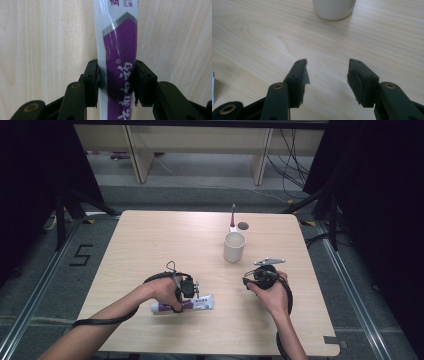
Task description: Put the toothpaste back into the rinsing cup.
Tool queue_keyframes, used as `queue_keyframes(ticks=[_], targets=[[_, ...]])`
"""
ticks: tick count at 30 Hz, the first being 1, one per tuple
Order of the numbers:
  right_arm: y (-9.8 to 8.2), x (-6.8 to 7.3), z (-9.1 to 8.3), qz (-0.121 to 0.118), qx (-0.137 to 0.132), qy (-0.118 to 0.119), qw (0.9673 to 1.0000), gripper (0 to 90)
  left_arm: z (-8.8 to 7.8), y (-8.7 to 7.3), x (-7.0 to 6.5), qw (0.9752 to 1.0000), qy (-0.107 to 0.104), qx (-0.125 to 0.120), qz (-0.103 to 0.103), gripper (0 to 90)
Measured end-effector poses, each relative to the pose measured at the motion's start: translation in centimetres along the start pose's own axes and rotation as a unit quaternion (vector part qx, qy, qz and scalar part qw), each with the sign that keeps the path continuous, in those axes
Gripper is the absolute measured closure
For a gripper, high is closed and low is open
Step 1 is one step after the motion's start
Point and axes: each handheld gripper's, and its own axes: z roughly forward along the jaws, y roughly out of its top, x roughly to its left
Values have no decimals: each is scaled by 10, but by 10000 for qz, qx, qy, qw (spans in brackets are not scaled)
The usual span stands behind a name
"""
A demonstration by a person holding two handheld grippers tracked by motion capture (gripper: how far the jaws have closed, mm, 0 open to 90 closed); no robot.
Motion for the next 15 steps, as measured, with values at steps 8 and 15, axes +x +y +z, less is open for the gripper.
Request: queue_keyframes(ticks=[8, 15], targets=[[0, 2, -1, 58, -1, 109, 9999, 500, -1, 1, -2, 9994, 70, 58, 344, 641], [-1, 1, -1, 56, 16, 110, 9999, 500, -2, -5, -7, 9975, 234, -176, 650, 711]])
